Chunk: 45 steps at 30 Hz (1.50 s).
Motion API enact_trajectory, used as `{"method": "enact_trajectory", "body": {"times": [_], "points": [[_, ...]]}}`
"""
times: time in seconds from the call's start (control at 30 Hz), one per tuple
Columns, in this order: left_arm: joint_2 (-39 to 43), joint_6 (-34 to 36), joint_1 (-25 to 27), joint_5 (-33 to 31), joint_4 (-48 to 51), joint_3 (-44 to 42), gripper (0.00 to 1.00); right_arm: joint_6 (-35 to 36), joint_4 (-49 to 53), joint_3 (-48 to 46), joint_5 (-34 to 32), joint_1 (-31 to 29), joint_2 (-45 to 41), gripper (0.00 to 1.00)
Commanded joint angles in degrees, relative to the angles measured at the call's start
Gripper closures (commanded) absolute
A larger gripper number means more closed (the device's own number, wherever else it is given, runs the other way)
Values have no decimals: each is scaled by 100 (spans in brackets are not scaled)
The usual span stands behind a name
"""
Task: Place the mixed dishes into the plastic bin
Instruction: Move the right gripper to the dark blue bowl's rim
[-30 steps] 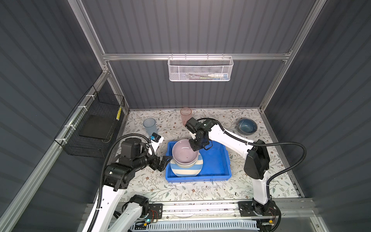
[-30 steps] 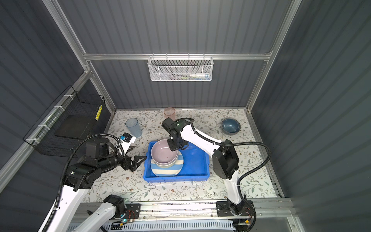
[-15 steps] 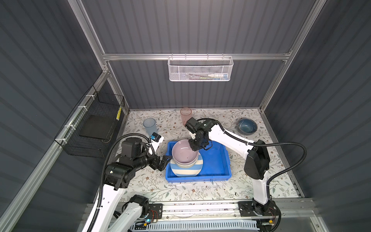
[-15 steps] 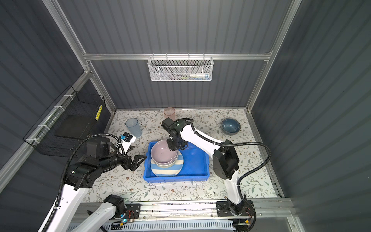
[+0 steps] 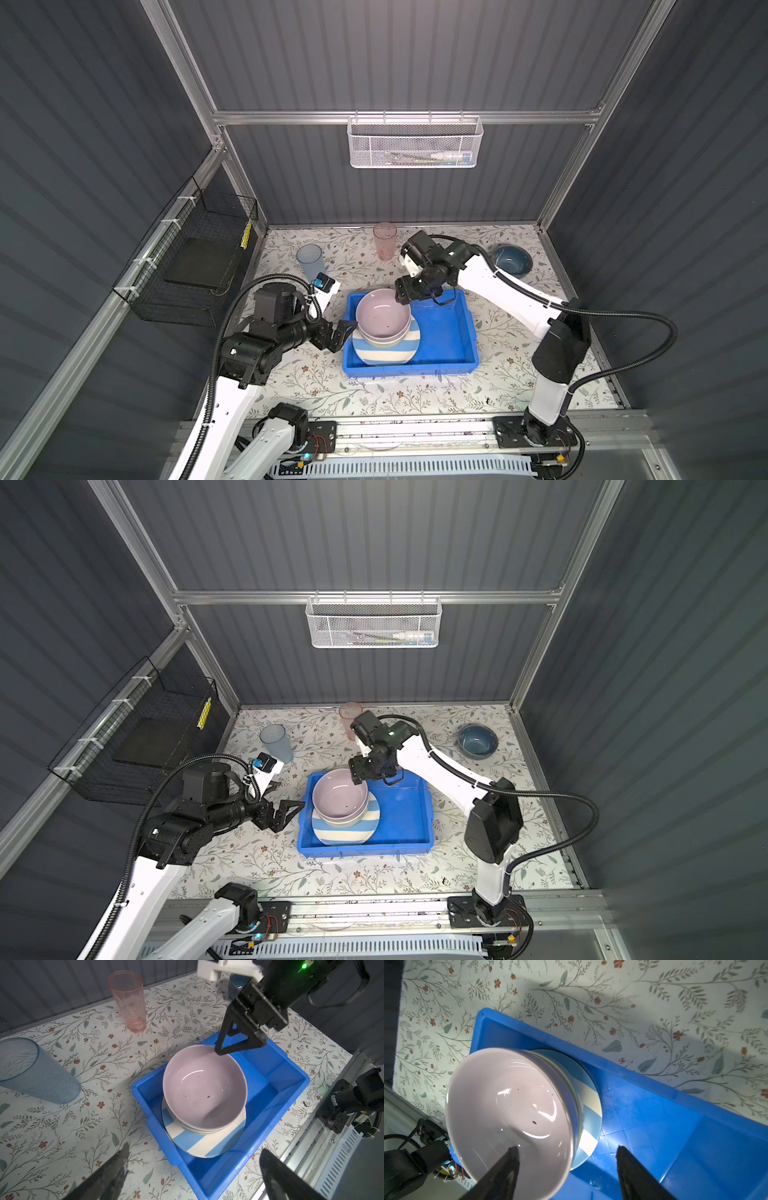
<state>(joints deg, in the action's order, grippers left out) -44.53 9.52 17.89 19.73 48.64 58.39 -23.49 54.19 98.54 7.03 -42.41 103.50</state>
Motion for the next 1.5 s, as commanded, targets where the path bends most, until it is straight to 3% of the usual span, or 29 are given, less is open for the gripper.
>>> {"method": "enact_trajectory", "body": {"times": [0.0, 0.17, 0.4, 0.7, 0.9, 1.2, 1.47], "points": [[31, 138, -40, 250, -227, -46, 0, -99, -438, -545, 352, 474, -463, 18], [105, 105, -40, 552, -689, -229, 0, -272, -770, -1402, 457, 1416, -1112, 13], [-100, 68, -40, 736, -1026, -312, 0, -516, -1133, -2288, -380, 2639, -1720, 14], [-251, 129, -40, 830, -1226, -241, 0, -425, -1425, -2722, -874, 4206, -1435, 23], [-269, 113, -40, 851, -1321, -233, 0, -654, -1955, -2608, -641, 5071, -995, 29], [-226, 147, -40, 857, -1355, -249, 0, -848, -2281, -1646, -419, 5591, 365, 41], [-230, 212, -40, 896, -1319, -180, 0, -867, -2139, -887, -199, 5710, 1384, 49]]}}
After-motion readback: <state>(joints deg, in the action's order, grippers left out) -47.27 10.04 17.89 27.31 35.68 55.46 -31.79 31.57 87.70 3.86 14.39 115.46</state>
